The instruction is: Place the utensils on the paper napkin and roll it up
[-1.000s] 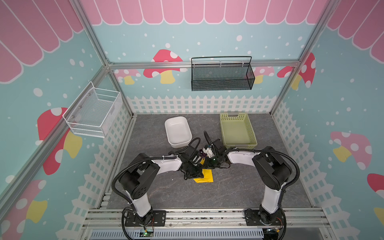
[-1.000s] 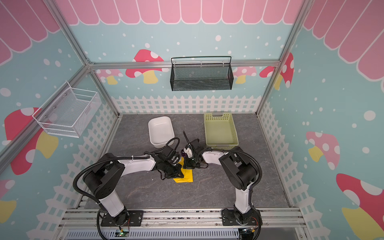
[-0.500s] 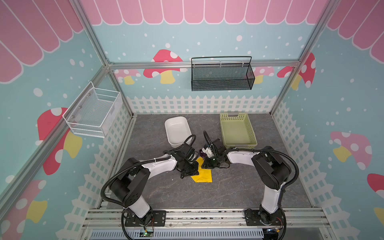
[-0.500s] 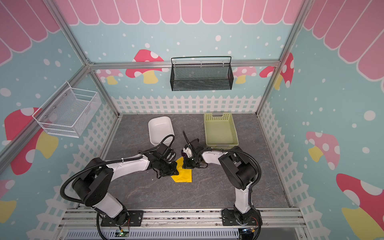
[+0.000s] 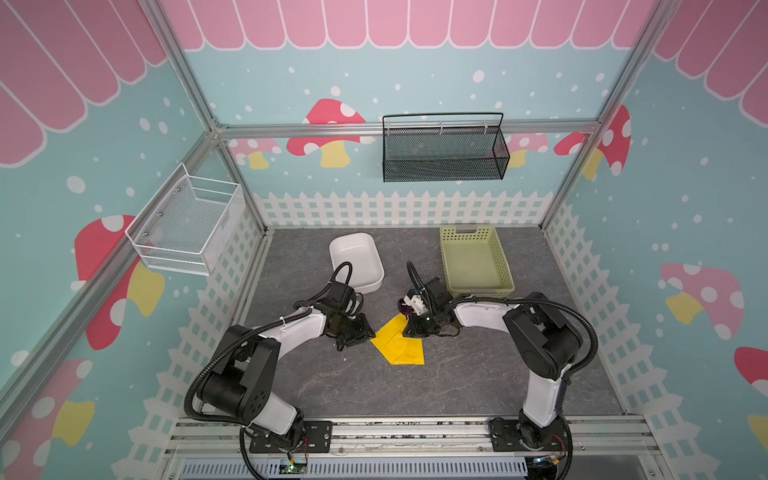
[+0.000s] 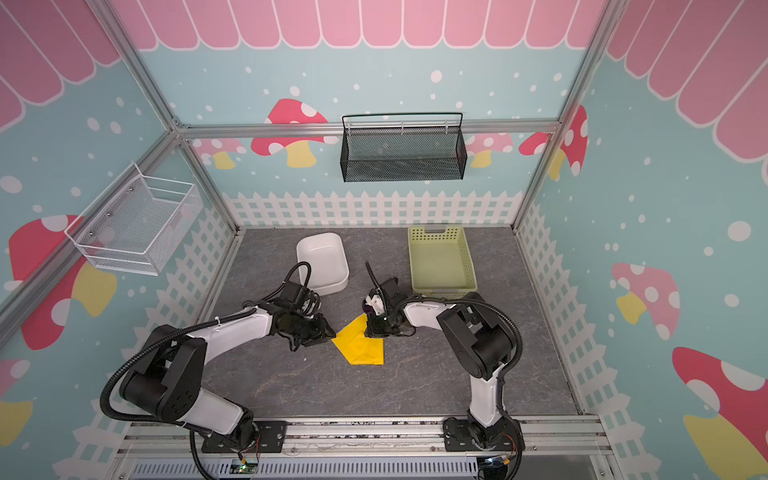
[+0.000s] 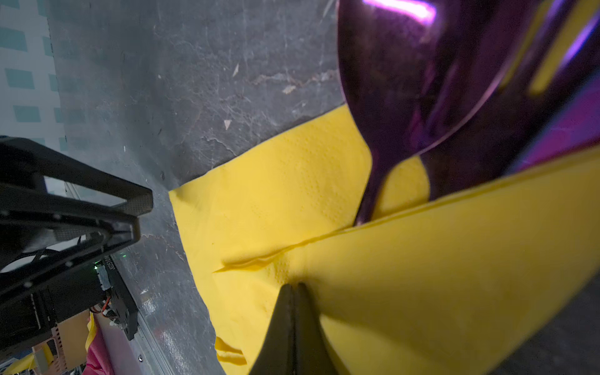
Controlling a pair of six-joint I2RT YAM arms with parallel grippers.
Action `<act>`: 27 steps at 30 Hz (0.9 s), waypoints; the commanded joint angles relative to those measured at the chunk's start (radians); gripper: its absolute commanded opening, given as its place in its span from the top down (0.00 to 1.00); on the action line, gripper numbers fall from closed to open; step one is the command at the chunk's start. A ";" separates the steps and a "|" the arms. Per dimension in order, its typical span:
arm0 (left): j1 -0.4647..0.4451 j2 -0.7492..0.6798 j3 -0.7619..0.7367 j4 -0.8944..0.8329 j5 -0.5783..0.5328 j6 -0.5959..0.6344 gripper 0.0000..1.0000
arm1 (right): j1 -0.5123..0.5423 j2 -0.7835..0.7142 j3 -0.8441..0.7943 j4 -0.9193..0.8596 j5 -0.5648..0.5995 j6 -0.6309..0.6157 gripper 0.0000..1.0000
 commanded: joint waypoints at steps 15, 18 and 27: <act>0.032 0.111 -0.095 0.227 0.209 -0.048 0.57 | 0.000 0.041 -0.030 -0.047 0.050 -0.013 0.95; 0.032 0.097 -0.111 0.242 0.222 -0.062 0.57 | -0.001 0.041 -0.029 -0.045 0.047 -0.013 0.95; 0.001 0.082 -0.158 0.350 0.242 -0.139 0.58 | -0.001 0.050 -0.027 -0.043 0.039 -0.010 0.95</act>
